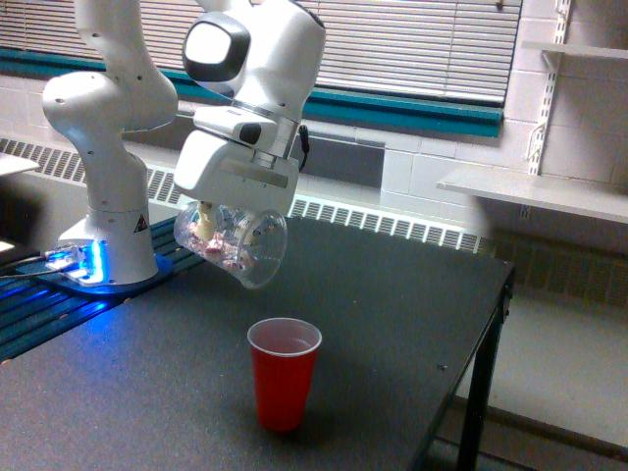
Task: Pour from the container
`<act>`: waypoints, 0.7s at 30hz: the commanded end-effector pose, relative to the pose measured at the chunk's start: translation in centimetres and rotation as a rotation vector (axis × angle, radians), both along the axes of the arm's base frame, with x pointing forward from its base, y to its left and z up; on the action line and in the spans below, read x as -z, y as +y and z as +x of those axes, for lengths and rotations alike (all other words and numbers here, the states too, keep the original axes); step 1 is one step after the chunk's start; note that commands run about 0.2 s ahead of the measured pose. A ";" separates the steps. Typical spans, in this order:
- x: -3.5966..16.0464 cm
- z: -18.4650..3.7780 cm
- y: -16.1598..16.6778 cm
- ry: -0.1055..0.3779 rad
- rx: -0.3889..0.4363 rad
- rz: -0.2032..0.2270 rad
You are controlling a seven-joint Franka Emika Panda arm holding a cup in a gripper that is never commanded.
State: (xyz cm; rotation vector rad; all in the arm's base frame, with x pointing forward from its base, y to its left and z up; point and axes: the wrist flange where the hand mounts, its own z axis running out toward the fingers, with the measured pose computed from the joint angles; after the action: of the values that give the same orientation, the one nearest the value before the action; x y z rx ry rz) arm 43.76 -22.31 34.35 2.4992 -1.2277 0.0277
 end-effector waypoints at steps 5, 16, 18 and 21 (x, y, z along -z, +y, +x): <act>-0.4 0.8 0.6 0.017 -0.021 -0.006; -0.5 1.2 1.3 0.031 -0.016 -0.011; -0.5 1.2 1.5 0.029 -0.011 -0.014; -0.5 1.2 1.6 0.031 -0.009 -0.017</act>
State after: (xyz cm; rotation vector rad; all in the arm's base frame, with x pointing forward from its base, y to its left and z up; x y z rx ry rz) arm 44.61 -21.35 34.67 2.4914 -1.2015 -0.0024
